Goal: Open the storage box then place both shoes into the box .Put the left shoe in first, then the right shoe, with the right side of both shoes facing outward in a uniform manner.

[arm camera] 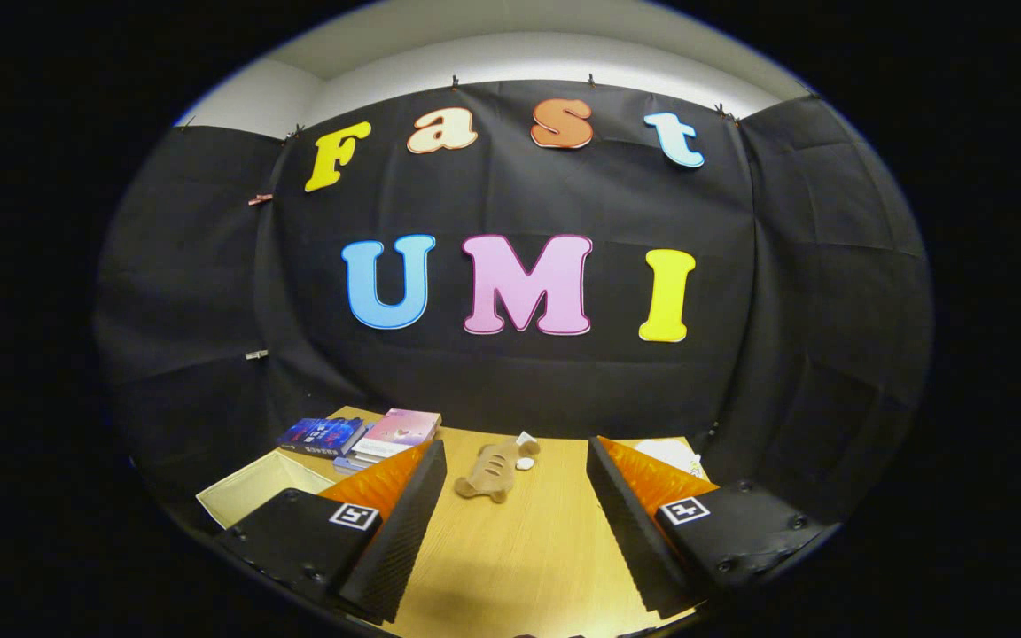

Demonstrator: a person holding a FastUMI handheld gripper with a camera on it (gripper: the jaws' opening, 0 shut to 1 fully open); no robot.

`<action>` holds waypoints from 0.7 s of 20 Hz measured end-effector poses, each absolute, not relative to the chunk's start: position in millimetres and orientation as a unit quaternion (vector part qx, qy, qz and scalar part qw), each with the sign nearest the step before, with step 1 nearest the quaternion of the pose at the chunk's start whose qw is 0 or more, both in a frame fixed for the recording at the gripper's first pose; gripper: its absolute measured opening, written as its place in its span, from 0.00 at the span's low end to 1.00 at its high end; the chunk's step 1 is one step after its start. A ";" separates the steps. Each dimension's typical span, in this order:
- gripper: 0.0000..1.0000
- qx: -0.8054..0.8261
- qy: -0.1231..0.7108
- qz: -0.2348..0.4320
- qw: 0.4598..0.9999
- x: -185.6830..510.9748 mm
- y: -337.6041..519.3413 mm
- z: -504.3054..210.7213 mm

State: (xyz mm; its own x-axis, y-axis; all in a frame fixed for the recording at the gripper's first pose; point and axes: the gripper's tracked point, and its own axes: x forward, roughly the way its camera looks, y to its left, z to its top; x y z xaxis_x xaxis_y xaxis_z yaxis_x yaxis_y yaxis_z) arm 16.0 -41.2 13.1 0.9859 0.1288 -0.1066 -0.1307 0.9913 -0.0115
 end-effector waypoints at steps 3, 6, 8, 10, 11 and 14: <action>0.99 -0.019 0.042 0.077 0.996 17.1 -54.2 7.5; 0.99 -0.021 0.055 0.099 0.993 6.8 -50.8 3.0; 0.99 -0.018 0.061 0.103 0.993 11.7 -49.9 3.5; 0.99 -0.008 0.067 0.101 0.993 16.0 -46.6 3.3; 0.99 0.000 0.071 0.101 0.992 16.1 -43.3 2.5; 0.99 0.003 0.073 0.101 0.992 23.5 -37.2 2.4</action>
State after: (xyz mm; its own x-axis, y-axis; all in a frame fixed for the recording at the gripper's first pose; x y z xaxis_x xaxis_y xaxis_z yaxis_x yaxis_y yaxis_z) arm 23.5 -37.2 2.4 0.9690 0.2008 -0.1441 -0.1999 0.9796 0.0210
